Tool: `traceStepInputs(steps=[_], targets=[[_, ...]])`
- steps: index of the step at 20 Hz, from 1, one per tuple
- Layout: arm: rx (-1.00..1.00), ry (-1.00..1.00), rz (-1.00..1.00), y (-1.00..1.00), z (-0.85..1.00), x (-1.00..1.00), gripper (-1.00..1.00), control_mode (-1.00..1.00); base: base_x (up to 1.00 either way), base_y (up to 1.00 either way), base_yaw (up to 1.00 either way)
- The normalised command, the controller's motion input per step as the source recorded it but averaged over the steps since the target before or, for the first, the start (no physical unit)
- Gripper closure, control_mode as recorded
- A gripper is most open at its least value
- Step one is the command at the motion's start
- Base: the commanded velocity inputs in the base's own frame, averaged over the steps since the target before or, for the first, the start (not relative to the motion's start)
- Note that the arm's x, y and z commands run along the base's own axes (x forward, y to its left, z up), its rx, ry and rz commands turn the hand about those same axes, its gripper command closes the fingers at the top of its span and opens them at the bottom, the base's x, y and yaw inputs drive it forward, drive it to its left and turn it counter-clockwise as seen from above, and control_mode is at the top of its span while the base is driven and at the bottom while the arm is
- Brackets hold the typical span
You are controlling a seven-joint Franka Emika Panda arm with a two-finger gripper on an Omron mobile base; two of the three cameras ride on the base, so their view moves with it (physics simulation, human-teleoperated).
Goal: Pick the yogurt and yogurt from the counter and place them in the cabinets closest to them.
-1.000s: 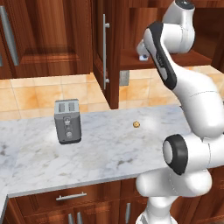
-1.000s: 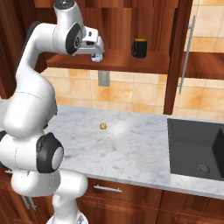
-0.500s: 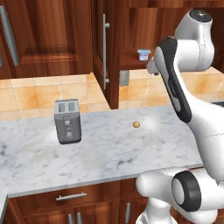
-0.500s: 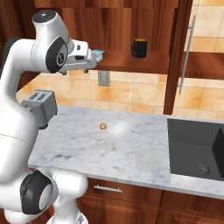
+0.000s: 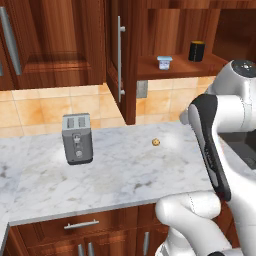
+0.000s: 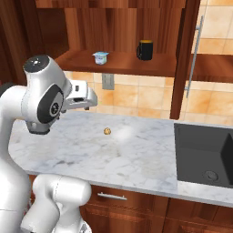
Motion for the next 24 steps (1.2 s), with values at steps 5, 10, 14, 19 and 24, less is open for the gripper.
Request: traceStepInputs(steps=[5, 10, 14, 19, 24], targets=[[-0.02, -0.01, 0.0, 0.0, -0.14, -0.01, -1.0, -1.0, 0.0, 0.0, 0.0], [0.0, 0.0, 0.0, 0.0, 0.0, 0.0, -1.0, -1.0, 0.0, 0.0, 0.0], [0.0, 0.0, 0.0, 0.0, 0.0, 0.0, -1.0, 1.0, -0.08, -0.01, 0.0], [0.0, 0.0, 0.0, 0.0, 0.0, 0.0, -1.0, 1.0, -0.54, -0.14, 0.0], [0.0, 0.0, 0.0, 0.0, 0.0, 0.0, -1.0, 1.0, -0.44, -0.09, 0.0]])
